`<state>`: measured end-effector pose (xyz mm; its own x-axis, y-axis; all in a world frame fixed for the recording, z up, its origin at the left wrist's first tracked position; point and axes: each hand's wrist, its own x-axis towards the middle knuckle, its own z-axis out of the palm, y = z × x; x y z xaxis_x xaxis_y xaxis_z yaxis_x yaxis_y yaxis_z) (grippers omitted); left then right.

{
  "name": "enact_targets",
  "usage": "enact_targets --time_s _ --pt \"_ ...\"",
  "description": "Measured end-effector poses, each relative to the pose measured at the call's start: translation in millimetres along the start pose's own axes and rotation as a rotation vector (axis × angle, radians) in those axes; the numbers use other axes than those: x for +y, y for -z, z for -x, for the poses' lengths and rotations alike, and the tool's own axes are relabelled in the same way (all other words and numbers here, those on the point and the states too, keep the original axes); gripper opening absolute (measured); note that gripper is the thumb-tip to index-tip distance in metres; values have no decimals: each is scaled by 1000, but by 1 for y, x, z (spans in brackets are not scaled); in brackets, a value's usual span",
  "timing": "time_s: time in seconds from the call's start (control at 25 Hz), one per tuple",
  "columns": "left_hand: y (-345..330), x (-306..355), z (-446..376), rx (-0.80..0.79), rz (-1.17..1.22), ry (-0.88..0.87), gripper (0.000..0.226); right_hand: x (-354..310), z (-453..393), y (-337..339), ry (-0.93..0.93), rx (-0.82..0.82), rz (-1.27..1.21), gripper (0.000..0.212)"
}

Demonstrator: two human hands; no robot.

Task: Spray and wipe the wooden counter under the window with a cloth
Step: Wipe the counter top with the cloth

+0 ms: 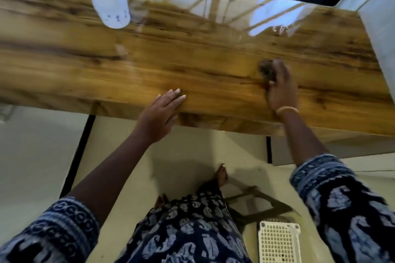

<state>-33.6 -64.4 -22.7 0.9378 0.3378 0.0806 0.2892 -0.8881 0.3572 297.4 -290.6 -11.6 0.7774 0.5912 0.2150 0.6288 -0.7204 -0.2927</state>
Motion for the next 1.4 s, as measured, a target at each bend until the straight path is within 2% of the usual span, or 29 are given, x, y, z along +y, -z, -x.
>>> enact_targets --time_s 0.12,0.2,0.24,0.44,0.64,0.84,1.04,1.28,1.4 --pt "11 -21 29 -5 -38 8 60 69 43 32 -441 93 6 65" --pt "18 -34 43 -2 -83 9 61 65 52 35 -594 65 -21 64" --pt "21 -41 49 -7 -106 17 61 50 52 30 -599 64 -22 63" --pt "39 -83 77 16 -103 170 58 -74 64 -20 -268 72 3 64" --pt "67 -133 121 37 -163 322 58 -246 69 -64 -84 -60 -51 64" --pt "100 -187 149 4 -288 455 60 -381 78 -101 76 -161 -165 65" --pt "123 -239 164 21 -303 614 61 -457 75 -129 312 -210 -158 65" --pt "155 -323 187 85 -269 882 64 -550 73 -163 482 -238 -177 69" --pt "171 -353 191 108 -246 931 64 -614 73 -182 622 -309 -224 69"
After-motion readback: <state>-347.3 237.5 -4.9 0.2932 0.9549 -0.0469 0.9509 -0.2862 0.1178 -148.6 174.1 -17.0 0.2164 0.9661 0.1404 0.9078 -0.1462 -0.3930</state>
